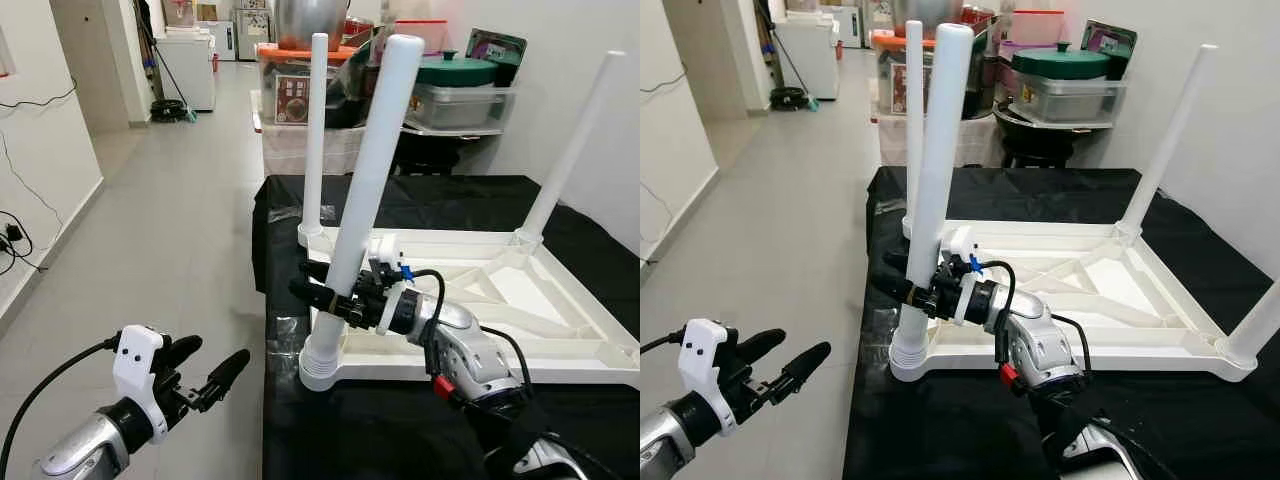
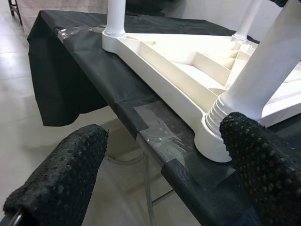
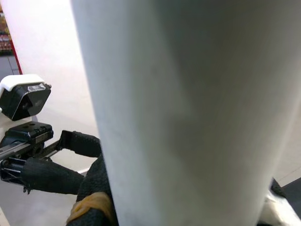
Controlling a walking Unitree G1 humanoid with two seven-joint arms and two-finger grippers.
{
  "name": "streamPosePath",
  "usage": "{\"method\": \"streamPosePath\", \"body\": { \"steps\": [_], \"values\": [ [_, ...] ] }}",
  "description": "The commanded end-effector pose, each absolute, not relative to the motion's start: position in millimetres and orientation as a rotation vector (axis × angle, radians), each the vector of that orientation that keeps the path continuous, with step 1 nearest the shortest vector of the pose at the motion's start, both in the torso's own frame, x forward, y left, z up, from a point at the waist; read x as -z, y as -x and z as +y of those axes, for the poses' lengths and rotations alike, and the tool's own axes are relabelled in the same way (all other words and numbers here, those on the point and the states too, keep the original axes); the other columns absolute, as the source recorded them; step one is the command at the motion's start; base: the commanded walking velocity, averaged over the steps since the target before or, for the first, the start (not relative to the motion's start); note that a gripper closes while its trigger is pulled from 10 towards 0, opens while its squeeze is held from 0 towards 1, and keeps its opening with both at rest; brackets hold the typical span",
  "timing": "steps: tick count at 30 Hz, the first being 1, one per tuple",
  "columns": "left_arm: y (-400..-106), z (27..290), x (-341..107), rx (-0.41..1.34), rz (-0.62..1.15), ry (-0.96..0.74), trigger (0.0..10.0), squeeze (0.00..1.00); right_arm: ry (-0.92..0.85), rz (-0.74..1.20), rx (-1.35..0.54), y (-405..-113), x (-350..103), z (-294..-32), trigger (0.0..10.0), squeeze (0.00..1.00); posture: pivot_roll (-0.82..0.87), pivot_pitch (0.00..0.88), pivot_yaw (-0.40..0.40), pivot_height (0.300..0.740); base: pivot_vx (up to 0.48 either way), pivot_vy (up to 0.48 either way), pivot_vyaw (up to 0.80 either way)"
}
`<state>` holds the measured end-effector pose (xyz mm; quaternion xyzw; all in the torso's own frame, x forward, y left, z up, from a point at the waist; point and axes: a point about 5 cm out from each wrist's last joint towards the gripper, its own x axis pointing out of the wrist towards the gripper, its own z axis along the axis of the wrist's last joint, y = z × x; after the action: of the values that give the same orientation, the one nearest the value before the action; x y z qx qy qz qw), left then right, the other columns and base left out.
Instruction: Building children table
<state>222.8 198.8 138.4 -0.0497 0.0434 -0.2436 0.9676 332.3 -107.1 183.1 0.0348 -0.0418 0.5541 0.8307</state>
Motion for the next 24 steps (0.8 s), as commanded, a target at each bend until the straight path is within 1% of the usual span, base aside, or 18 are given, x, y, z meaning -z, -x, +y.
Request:
{"method": "streamPosePath", "body": {
  "steps": [1, 3, 9, 13, 16, 21, 24],
  "values": [
    [-223, 197, -139, 0.510, 0.095, 0.098, 10.0, 0.00, -0.079, 0.050, -1.157, -328, -155, -116, 0.0, 0.00, 0.14, 0.000, -0.049, 0.740, 0.000, 0.000, 0.00],
    [-224, 197, -140, 0.515, 0.095, 0.098, 10.0, 0.00, -0.071, 0.055, -1.171, -326, -154, -114, 0.0, 0.00, 0.14, 0.000, -0.049, 0.740, 0.000, 0.000, 0.00],
    [-227, 192, -140, 0.529, 0.093, 0.101, 10.0, 0.00, -0.021, 0.045, -1.320, -323, -162, -100, 0.0, 0.00, 0.14, 0.000, -0.056, 0.740, 0.000, 0.000, 0.00],
    [-227, 192, -140, 0.531, 0.092, 0.103, 10.0, 0.00, 0.000, 0.046, -1.377, -321, -164, -97, 0.0, 0.00, 0.14, 0.000, -0.059, 0.740, 0.000, 0.000, 0.00],
    [-225, 192, -140, 0.528, 0.091, 0.106, 10.0, 0.00, 0.014, 0.073, -1.477, -313, -163, -93, 0.0, 0.00, 0.15, 0.000, -0.064, 0.740, 0.000, 0.000, 0.00],
    [-223, 192, -140, 0.522, 0.093, 0.111, 10.0, 0.00, 0.032, 0.132, -1.553, -308, -159, -93, 0.0, 0.00, 0.15, 0.000, -0.076, 0.740, 0.000, 0.000, 0.00],
    [-223, 192, -139, 0.514, 0.094, 0.122, 10.0, 0.00, 0.007, 0.172, -1.672, -299, -163, -98, 0.0, 0.00, 0.15, 0.000, -0.080, 0.740, 0.000, 0.000, 0.00]
  ]
}}
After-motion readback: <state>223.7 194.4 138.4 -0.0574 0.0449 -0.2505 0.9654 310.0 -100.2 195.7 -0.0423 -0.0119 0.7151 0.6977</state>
